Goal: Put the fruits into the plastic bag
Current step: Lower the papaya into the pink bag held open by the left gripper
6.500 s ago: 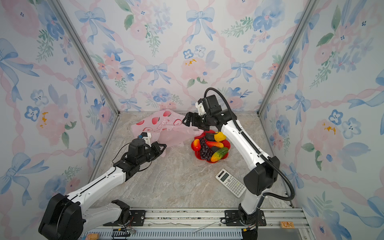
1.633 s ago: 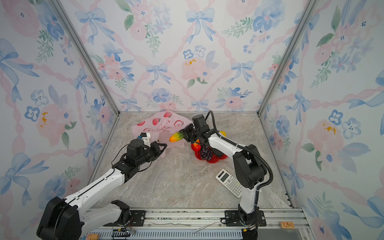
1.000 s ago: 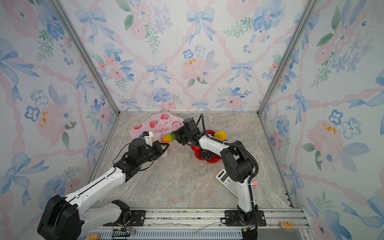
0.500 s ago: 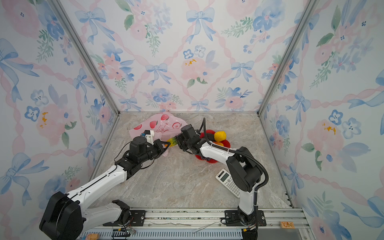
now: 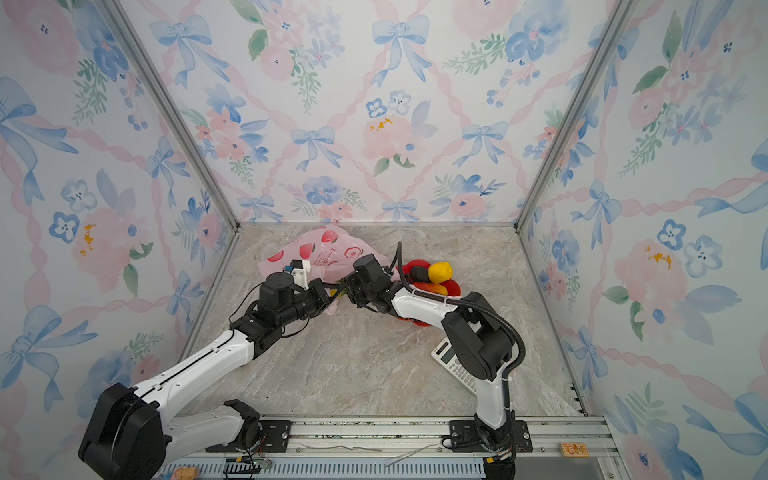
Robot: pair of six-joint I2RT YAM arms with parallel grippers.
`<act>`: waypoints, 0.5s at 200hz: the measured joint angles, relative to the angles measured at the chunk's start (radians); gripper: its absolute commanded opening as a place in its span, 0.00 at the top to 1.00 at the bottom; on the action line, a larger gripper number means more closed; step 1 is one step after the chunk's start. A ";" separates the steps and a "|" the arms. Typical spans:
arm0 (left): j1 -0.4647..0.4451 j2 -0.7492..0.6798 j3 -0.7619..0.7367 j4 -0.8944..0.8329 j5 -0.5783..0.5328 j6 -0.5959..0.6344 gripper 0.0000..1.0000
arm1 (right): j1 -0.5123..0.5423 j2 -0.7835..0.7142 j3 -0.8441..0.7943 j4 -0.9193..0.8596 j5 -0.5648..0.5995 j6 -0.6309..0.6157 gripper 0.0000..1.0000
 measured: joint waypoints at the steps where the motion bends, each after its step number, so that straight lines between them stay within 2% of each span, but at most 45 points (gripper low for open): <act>1: -0.001 0.000 0.000 0.000 0.000 0.000 1.00 | 0.000 0.003 0.003 0.000 -0.001 0.000 0.97; 48: -0.056 -0.001 0.000 0.005 0.026 0.000 1.00 | -0.020 0.136 0.195 0.022 -0.011 0.011 0.95; 73: -0.069 -0.001 -0.004 0.027 0.040 0.000 1.00 | -0.043 0.192 0.254 0.054 -0.029 0.016 0.78; 100: -0.069 0.001 -0.013 0.051 0.041 -0.012 1.00 | -0.066 0.258 0.286 0.097 -0.083 0.032 0.65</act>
